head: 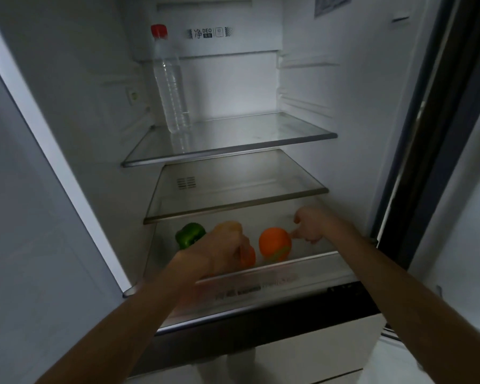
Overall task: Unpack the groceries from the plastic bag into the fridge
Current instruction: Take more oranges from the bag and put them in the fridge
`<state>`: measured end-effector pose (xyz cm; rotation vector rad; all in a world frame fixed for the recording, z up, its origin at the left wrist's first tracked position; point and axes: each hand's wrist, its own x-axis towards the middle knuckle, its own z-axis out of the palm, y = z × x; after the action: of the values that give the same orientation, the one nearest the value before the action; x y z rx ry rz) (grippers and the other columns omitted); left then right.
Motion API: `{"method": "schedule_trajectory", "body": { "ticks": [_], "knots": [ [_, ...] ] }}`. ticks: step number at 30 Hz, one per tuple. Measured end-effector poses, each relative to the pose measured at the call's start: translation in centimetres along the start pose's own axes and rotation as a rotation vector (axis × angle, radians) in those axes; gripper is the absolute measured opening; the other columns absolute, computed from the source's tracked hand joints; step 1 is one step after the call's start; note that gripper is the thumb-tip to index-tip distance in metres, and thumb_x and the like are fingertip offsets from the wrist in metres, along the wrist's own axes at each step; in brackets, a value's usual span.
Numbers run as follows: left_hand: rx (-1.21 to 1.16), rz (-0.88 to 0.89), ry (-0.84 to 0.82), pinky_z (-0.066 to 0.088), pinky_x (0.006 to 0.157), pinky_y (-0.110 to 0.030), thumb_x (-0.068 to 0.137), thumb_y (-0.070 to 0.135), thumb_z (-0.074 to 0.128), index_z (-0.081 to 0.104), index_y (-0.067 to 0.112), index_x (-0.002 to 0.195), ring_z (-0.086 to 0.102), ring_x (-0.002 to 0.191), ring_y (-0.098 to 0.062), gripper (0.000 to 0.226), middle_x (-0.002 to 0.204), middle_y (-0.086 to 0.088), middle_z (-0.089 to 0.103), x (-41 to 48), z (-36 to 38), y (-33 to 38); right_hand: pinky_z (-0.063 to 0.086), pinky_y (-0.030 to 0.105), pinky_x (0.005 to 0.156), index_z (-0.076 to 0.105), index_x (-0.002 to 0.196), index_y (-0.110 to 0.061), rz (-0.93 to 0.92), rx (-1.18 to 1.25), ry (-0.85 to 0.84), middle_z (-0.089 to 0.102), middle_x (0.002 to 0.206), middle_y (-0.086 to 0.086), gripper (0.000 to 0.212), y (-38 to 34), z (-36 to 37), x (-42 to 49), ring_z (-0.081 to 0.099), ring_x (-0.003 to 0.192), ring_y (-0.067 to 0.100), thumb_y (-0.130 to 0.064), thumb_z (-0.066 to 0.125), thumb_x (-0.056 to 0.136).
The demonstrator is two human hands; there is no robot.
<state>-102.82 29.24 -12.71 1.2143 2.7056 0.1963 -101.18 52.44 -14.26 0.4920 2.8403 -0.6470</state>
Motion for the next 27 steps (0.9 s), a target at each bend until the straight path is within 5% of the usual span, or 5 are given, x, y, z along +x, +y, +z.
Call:
{"method": "schedule_trajectory", "body": {
  "ticks": [6,12,17,22,27],
  "knots": [
    [-0.032,0.06,0.067,0.048,0.072,-0.03,0.088,0.031,0.064,0.056,0.035,0.078,0.061,0.085,-0.013,0.014,0.081,0.013,0.057,0.0,-1.1,-1.9,0.051,0.036,0.069,0.063,0.109,0.013,0.0,0.136,0.1,0.067,0.105,0.031,0.028,1.1,-0.7,-1.7,0.066,0.088,0.036,-0.007,0.052,0.093],
    [-0.109,0.16,0.187,0.056,0.083,-0.038,0.088,0.031,0.064,0.069,0.028,0.092,0.064,0.089,-0.01,0.007,0.098,0.007,0.07,-0.2,-2.3,-2.7,0.05,0.036,0.094,0.069,0.106,0.004,0.002,0.158,0.27,0.068,0.11,0.017,0.024,0.6,-2.0,-7.1,0.063,0.103,0.03,-0.011,0.057,0.091],
    [-0.202,0.308,0.317,0.057,0.077,-0.031,0.088,0.026,0.063,0.071,0.027,0.098,0.067,0.085,-0.012,0.013,0.098,0.003,0.073,-1.2,-3.1,-0.7,0.037,0.009,0.079,0.07,0.113,-0.013,0.027,0.141,0.496,0.068,0.111,0.003,0.024,-0.1,-1.7,-13.8,0.057,0.097,0.009,-0.016,0.061,0.091],
    [-0.373,0.464,0.423,0.053,0.071,-0.027,0.084,0.016,0.064,0.073,0.027,0.094,0.064,0.073,-0.012,0.017,0.083,0.008,0.071,-4.1,-3.1,3.0,0.041,0.013,0.081,0.072,0.105,-0.02,0.149,0.125,0.687,0.072,0.099,-0.001,0.02,-1.7,0.3,-22.2,0.065,0.093,0.013,-0.016,0.062,0.088],
    [-0.334,0.649,0.185,0.047,0.065,-0.023,0.091,0.025,0.064,0.068,0.027,0.1,0.061,0.074,-0.005,0.01,0.09,0.009,0.069,-6.9,-0.3,7.1,0.043,0.016,0.08,0.072,0.105,-0.022,0.369,0.141,0.655,0.072,0.101,-0.003,0.021,-2.1,4.1,-30.8,0.063,0.09,0.01,-0.019,0.064,0.086]
  ]
}}
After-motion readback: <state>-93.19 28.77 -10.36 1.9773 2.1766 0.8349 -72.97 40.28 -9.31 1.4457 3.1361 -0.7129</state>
